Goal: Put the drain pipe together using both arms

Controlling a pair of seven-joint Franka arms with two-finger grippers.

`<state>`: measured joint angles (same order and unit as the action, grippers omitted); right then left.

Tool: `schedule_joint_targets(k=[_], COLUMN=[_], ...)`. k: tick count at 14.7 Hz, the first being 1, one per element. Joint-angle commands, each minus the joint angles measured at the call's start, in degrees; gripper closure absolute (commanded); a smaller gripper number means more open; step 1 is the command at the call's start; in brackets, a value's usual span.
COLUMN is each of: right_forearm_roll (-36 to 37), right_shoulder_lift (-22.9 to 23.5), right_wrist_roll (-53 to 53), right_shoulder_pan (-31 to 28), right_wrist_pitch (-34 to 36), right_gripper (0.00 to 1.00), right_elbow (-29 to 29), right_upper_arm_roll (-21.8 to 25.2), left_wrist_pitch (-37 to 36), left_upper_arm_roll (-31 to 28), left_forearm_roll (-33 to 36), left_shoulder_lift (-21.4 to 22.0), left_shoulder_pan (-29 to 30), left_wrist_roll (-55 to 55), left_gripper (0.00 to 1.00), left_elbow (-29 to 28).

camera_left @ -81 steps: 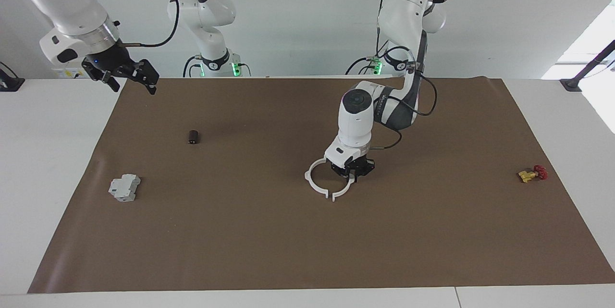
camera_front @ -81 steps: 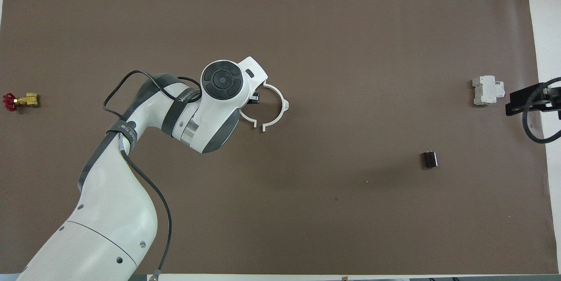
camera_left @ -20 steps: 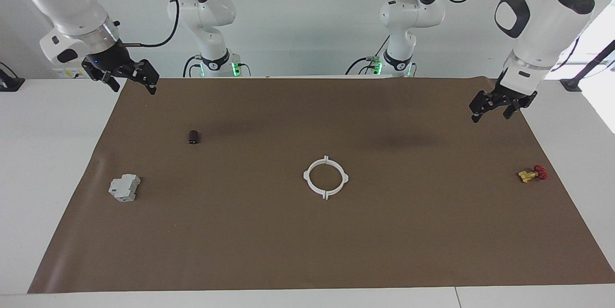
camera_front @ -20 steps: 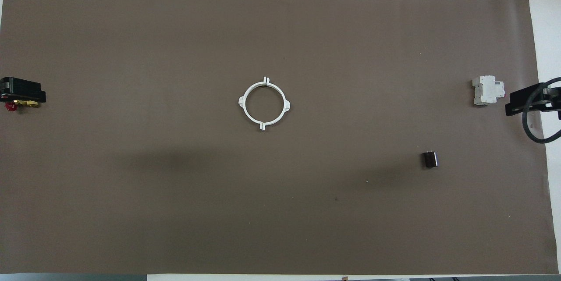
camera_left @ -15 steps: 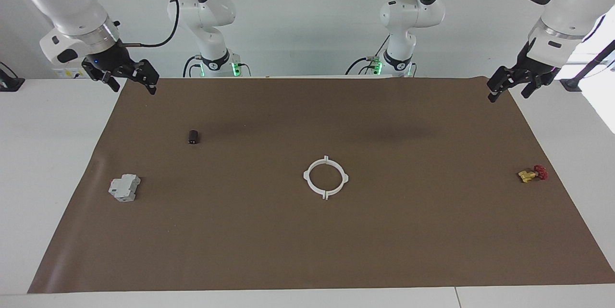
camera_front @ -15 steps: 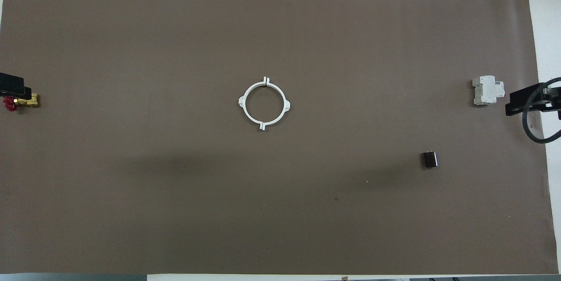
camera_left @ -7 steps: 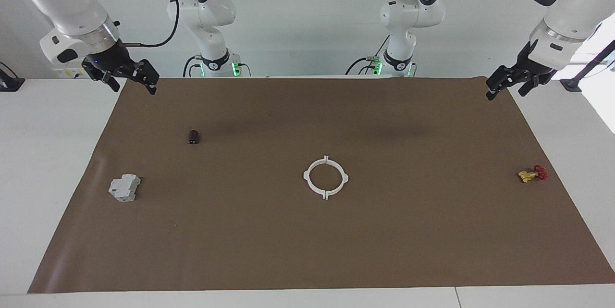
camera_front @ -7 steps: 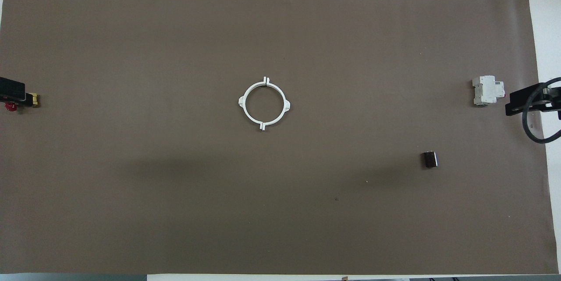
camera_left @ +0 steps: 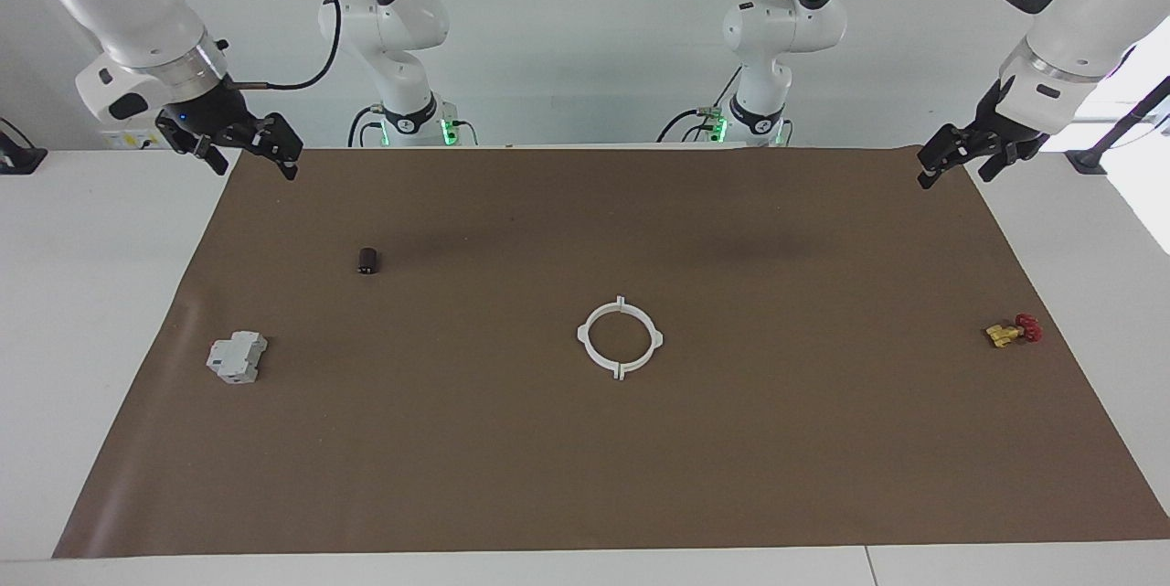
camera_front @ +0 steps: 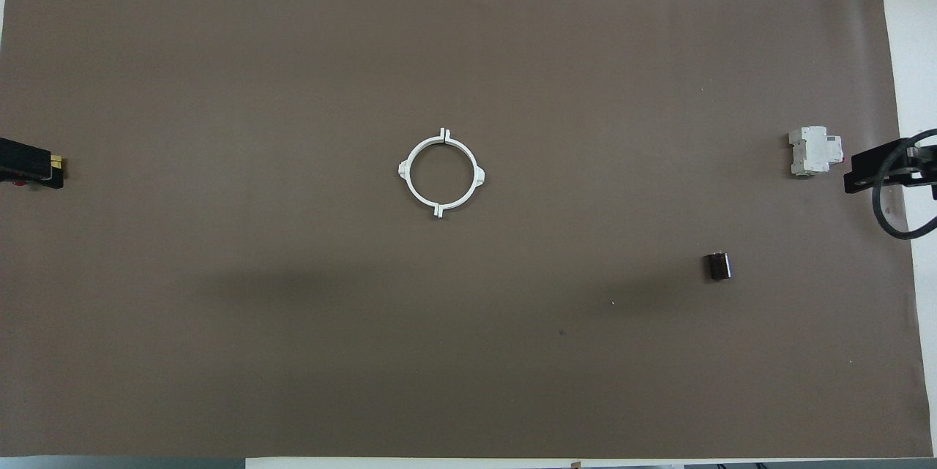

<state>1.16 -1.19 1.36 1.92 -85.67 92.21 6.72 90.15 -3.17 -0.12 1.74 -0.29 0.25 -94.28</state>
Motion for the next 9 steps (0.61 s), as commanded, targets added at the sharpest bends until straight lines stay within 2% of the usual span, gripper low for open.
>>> schedule_joint_targets(k=[1,9], right_forearm_roll=[-1.08,-1.08], right_shoulder_lift=[-0.48,-0.48], right_wrist_roll=[-1.71,-1.71], right_shoulder_pan=[-0.60,-0.60], right_wrist_pitch=[0.50,0.50], right_gripper=[0.00,0.00], right_elbow=[0.33,0.42], right_upper_arm_roll=[-0.13,-0.13], left_wrist_pitch=[2.30,3.80], left_upper_arm_roll=[0.18,0.18], left_forearm_roll=[0.03,0.03], left_shoulder_lift=[1.95,1.87], left_shoulder_pan=[0.03,0.03], left_wrist_roll=[0.72,0.63], left_gripper=[0.00,0.00], left_elbow=[-2.57,-2.49])
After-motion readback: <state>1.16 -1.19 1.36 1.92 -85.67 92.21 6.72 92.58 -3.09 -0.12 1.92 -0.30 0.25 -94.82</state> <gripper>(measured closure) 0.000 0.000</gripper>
